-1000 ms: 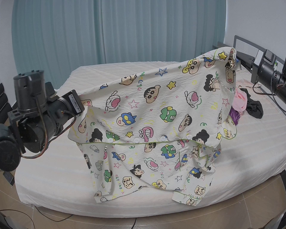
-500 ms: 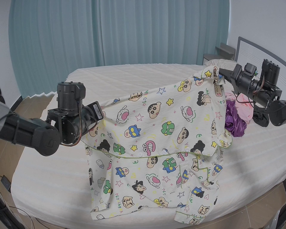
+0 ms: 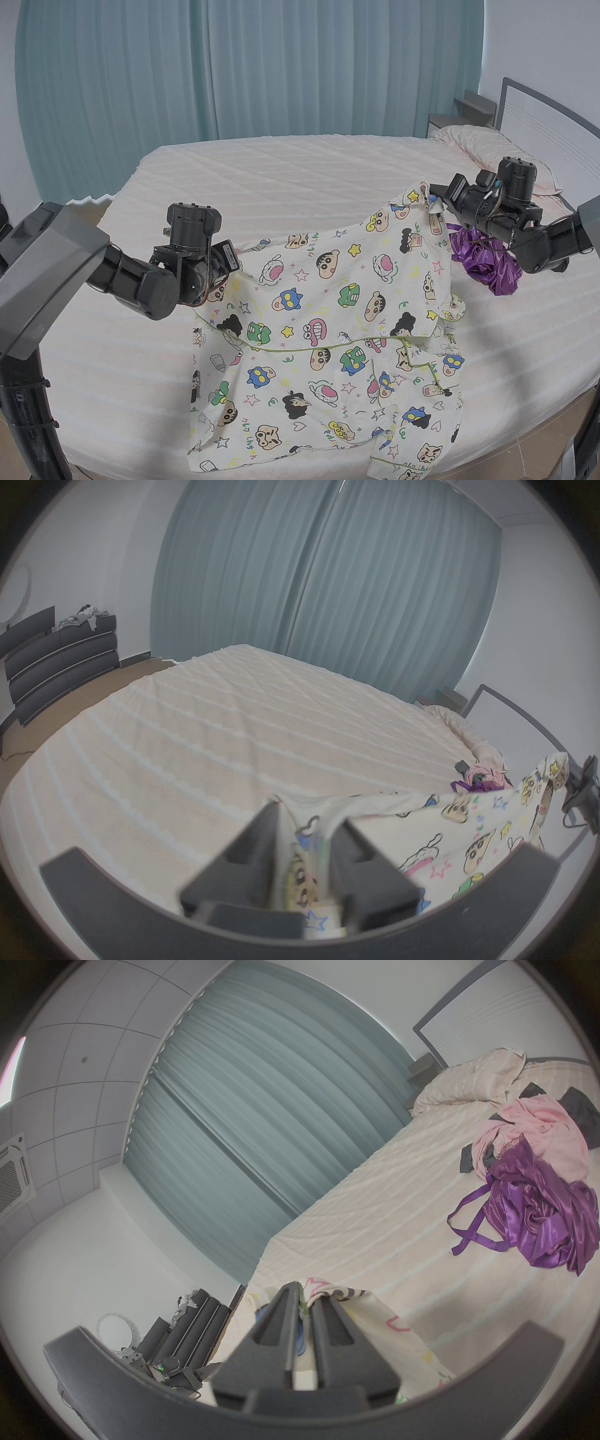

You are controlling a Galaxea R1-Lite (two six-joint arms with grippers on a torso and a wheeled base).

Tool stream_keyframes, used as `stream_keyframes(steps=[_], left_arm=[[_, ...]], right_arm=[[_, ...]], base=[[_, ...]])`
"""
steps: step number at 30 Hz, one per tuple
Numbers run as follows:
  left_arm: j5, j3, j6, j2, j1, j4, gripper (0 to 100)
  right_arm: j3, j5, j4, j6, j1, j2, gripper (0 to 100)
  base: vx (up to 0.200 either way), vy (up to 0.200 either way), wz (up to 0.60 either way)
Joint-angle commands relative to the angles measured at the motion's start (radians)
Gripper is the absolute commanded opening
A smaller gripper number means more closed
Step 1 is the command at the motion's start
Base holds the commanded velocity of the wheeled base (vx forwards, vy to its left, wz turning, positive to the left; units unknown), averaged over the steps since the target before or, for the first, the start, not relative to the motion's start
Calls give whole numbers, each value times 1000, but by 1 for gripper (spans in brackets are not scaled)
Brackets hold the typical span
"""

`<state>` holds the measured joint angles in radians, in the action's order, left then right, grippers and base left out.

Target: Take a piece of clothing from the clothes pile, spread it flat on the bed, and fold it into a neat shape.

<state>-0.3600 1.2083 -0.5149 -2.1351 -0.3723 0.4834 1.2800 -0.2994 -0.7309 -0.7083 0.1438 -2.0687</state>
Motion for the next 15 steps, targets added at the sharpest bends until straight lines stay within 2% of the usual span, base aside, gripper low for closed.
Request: stream_keyframes(steps=[1,3,9,11,12,15], left_arm=[[0,126,-7,-152,27,1,100],[0,158,-17,-174,32,0,100],[-27,238,-42,-229,52,-5,100],[-27,238,-42,-229,52,-5,100],[-63,246,-42,-233,69,-3,100],[-63,243,-42,-226,85,-6,100]], right_arm=[[84,29,-2,-3,16,-143,100],[99,39,-7,-3,20,-162,100],[196,183,-38,-5,37,-274,100],[196,183,-38,-5,37,-274,100],[245,264,-45,-8,34,-310,100],[254,290,-35,-8,23,-317,100]], base=[[0,0,0],[0,0,0],[0,0,0],[0,0,0],[0,0,0],[0,0,0]])
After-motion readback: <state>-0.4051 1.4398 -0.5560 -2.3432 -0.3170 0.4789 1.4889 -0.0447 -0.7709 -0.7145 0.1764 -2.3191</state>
